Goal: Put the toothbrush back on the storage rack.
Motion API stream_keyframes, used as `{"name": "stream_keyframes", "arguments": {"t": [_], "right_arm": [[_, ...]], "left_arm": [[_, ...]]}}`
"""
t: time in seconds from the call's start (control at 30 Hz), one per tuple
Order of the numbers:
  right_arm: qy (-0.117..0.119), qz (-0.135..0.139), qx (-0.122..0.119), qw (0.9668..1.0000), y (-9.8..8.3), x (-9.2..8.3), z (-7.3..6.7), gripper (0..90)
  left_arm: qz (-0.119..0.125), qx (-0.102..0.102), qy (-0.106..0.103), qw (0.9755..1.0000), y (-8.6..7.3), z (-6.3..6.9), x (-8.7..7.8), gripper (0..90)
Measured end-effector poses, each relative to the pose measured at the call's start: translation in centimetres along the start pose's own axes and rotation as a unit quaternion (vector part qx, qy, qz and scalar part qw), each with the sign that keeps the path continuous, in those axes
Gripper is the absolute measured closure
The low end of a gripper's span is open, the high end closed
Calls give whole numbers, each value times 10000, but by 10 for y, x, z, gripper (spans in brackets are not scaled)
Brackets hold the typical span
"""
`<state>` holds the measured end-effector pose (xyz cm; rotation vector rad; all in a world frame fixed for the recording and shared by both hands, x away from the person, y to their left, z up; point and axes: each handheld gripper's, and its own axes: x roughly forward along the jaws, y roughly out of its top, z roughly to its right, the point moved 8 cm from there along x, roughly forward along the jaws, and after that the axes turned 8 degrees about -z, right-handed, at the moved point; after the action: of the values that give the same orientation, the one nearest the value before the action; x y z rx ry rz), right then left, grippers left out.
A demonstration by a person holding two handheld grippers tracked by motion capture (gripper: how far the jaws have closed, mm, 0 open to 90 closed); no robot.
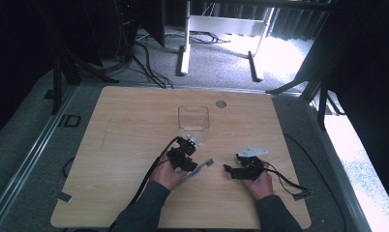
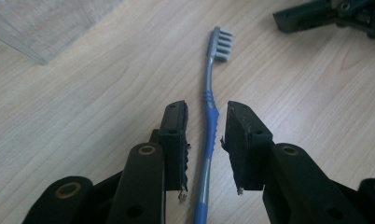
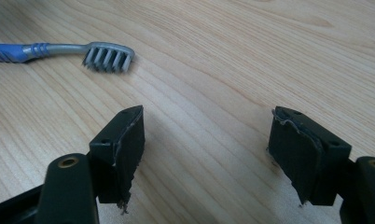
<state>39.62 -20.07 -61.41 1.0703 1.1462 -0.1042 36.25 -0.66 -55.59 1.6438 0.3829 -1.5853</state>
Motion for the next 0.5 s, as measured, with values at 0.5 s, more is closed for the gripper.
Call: {"name": "stream_keyframes", "arguments": {"t": [0.5], "right_arm": [[2,-2,4,10000,0,0,0,266]], "left_arm": [[-271,74,27,9996,-3,3,5,677]]}}
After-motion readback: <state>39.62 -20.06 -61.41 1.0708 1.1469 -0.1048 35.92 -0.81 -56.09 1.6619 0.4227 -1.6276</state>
